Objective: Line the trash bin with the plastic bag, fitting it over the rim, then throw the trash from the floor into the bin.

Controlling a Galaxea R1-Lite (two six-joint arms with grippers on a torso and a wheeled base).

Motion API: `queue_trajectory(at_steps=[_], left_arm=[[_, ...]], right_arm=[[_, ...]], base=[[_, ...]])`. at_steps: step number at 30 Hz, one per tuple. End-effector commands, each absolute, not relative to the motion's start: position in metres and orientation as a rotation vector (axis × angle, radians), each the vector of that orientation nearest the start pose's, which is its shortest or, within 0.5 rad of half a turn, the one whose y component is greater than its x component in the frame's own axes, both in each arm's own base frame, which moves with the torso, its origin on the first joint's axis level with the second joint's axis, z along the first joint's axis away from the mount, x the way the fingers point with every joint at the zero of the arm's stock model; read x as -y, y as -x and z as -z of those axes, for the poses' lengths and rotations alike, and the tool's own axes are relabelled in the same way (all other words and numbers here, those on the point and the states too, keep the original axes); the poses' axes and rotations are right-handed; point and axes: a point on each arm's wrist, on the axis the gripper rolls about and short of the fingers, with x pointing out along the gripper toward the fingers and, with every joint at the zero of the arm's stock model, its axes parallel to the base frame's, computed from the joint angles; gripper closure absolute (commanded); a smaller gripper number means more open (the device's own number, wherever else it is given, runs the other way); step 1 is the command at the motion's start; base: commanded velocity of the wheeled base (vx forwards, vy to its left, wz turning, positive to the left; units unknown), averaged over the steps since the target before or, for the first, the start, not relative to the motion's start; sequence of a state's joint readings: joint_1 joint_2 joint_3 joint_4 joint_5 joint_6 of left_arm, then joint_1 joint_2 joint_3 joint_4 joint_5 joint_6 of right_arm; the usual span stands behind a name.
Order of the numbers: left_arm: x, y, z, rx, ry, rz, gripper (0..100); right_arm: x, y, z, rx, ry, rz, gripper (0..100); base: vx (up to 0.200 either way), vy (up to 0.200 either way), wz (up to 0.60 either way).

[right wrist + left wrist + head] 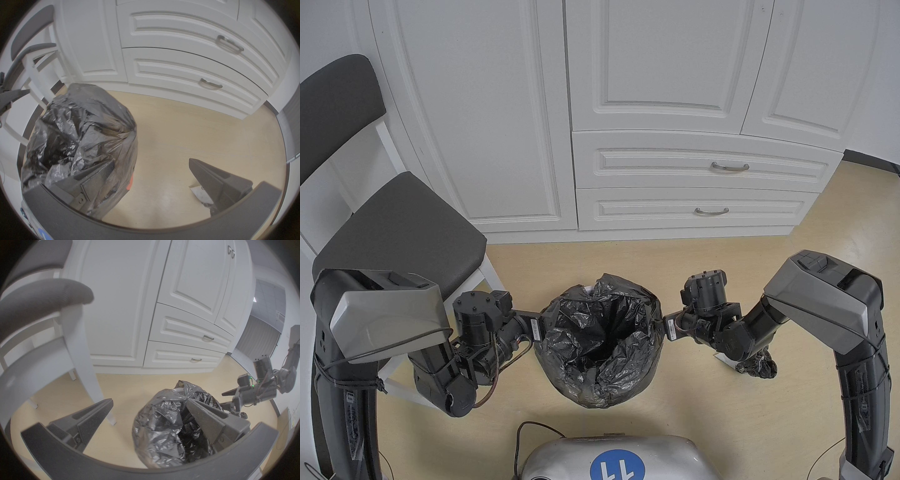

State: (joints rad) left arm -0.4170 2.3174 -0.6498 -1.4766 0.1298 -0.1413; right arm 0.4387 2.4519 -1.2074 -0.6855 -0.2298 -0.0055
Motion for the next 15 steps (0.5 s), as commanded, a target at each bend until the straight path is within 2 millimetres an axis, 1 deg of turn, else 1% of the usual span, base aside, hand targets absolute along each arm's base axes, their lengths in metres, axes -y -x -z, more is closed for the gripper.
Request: queue_trajectory(at_steps=[1,3,4,5,6,7,8,9,12,13,14,15], left_arm=[[0.122,-0.321,-0.033,-0.175,0.094,0.229,0],[0.119,-0.316,-0.036,-0.180,0.095,0.225,0],[0.119,-0.316,-0.036,-0.181,0.095,0.224,0],[0.117,-0.312,-0.038,-0.184,0.094,0.224,0],[0.117,-0.312,-0.038,-0.184,0.094,0.224,0],[0.116,-0.310,-0.041,-0.181,0.096,0.221,0],[0.116,-0.310,-0.041,-0.181,0.096,0.221,0],[0.115,-0.308,-0.042,-0.179,0.094,0.198,0],[0.115,-0.308,-0.042,-0.175,0.092,0.167,0],[0.115,-0.308,-0.042,-0.176,0.092,0.167,0],[0.115,-0.308,-0.042,-0.179,0.092,0.164,0],[0.115,-0.308,-0.042,-0.179,0.092,0.164,0]], right_arm=[[-0.181,-0.438,0.010,-0.475,0.085,-0.150,0],[-0.185,-0.446,0.011,-0.458,0.035,-0.142,0],[-0.185,-0.447,0.010,-0.455,0.032,-0.142,0],[-0.191,-0.455,0.010,-0.431,-0.017,-0.140,0],[-0.191,-0.456,0.010,-0.426,-0.021,-0.140,0],[-0.197,-0.463,0.009,-0.402,-0.075,-0.138,0],[-0.197,-0.463,0.009,-0.402,-0.075,-0.138,0],[-0.202,-0.469,0.008,-0.383,-0.126,-0.136,0],[-0.205,-0.474,0.000,-0.354,-0.180,-0.132,0],[-0.204,-0.474,-0.001,-0.352,-0.180,-0.131,0],[-0.203,-0.473,-0.009,-0.343,-0.184,-0.126,0],[-0.203,-0.473,-0.009,-0.343,-0.184,-0.126,0]], base=[[0.000,0.000,0.00],[0.000,0.000,0.00],[0.000,0.000,0.00],[0.000,0.000,0.00],[0.000,0.000,0.00],[0.000,0.000,0.00],[0.000,0.000,0.00],[0.000,0.000,0.00],[0.000,0.000,0.00],[0.000,0.000,0.00],[0.000,0.000,0.00],[0.000,0.000,0.00]])
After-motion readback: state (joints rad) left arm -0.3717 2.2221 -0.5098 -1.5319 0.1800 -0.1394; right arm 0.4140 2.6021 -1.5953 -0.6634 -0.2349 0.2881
